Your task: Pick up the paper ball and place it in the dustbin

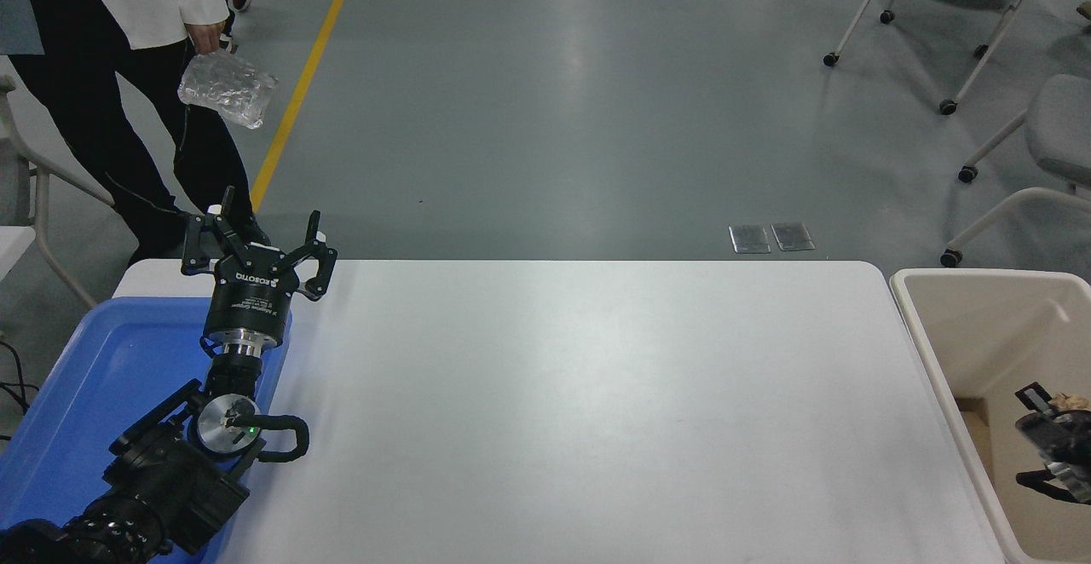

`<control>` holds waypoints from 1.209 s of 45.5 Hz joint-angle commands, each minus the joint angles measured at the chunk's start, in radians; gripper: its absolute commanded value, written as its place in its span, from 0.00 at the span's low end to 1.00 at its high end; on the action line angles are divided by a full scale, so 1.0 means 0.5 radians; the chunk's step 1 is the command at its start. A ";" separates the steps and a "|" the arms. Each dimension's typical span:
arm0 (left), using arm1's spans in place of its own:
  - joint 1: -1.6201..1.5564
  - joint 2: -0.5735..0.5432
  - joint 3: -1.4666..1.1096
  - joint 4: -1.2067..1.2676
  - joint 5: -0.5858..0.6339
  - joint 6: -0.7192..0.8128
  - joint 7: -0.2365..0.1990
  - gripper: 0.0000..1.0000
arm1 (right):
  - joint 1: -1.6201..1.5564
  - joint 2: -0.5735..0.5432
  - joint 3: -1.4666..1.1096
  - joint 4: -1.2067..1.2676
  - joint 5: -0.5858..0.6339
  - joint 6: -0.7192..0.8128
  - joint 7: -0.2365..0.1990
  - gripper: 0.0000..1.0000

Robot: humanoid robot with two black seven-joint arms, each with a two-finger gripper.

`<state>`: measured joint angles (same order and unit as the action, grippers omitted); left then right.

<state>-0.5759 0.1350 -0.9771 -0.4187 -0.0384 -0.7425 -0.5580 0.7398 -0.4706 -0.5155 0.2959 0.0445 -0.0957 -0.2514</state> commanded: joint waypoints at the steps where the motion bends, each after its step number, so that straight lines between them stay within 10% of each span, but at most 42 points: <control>1: 0.001 0.000 0.000 0.000 0.000 0.000 0.002 0.99 | 0.299 -0.243 -0.027 0.469 -0.028 0.010 0.000 1.00; 28: -0.002 0.000 0.000 -0.003 0.003 -0.003 0.002 0.99 | 1.747 -0.516 -0.616 1.697 -0.236 0.936 0.000 1.00; 55: -0.002 0.000 0.000 -0.003 0.003 -0.003 0.002 0.99 | 3.232 0.189 -1.083 2.620 -0.157 1.550 -0.004 1.00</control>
<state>-0.5769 0.1349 -0.9774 -0.4200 -0.0368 -0.7441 -0.5568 2.0984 -0.4988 -1.0289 1.4721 -0.0587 0.5309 -0.2502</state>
